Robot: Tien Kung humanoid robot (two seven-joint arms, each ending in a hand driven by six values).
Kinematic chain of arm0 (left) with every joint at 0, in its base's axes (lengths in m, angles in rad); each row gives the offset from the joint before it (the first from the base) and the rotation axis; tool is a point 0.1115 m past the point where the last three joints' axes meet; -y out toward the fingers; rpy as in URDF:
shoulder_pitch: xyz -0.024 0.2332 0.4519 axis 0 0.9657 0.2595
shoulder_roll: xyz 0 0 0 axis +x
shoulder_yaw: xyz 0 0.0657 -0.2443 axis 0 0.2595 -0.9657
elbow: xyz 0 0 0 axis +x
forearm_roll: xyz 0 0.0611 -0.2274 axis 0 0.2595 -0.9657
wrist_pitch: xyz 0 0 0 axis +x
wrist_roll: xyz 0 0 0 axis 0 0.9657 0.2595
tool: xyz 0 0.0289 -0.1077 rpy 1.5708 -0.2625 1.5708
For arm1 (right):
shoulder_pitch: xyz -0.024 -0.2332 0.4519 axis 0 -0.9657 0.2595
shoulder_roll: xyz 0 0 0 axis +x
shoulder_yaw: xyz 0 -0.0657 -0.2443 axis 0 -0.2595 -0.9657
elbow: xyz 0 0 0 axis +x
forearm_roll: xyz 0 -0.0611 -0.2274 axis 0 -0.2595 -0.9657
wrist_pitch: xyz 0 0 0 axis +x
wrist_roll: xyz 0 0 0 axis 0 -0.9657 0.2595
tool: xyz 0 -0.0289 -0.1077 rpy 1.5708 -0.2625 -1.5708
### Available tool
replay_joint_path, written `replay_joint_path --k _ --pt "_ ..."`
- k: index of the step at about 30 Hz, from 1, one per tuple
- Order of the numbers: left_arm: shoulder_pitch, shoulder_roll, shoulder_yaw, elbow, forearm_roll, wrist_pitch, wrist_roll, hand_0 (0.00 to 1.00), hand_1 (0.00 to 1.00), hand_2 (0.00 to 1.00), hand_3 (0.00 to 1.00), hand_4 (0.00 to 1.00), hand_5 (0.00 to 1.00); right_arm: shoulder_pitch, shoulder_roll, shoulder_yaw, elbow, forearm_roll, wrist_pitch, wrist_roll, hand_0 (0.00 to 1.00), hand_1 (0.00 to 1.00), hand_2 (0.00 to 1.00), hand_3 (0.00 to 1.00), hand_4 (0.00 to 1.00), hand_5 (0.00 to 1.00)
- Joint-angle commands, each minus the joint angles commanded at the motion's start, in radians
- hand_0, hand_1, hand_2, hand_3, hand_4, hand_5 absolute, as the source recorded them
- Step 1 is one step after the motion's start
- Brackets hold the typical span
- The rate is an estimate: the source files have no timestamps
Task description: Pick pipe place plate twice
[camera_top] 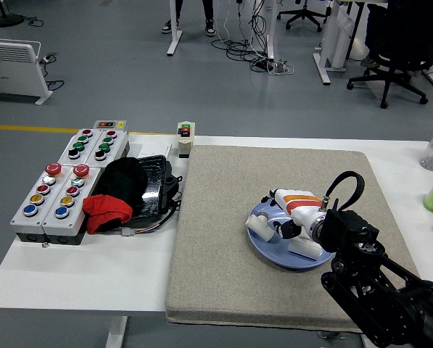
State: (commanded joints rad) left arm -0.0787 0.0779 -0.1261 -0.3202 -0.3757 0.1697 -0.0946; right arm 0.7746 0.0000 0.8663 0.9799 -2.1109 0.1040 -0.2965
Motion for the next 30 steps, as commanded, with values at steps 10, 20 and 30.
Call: replay_joint_path --k 10,20,30 --pt "0.005 0.003 0.003 -0.001 0.002 0.000 0.001 0.697 0.685 0.712 0.655 0.344 0.998 -0.034 -0.031 0.076 0.106 -0.006 -0.105 0.031 0.976 0.930 0.998 0.998 0.784 0.312" --pt "0.010 0.005 0.002 -0.001 0.006 0.001 0.002 0.698 0.684 0.712 0.655 0.345 0.998 -0.100 -0.078 0.343 0.140 0.179 -0.210 0.109 0.933 0.875 0.990 0.928 0.737 0.336" --pt "0.013 0.005 0.006 0.001 0.003 -0.001 0.002 0.698 0.684 0.712 0.656 0.347 0.998 -0.216 -0.115 0.607 0.088 0.556 -0.241 0.228 0.901 0.852 0.941 0.878 0.663 0.383"
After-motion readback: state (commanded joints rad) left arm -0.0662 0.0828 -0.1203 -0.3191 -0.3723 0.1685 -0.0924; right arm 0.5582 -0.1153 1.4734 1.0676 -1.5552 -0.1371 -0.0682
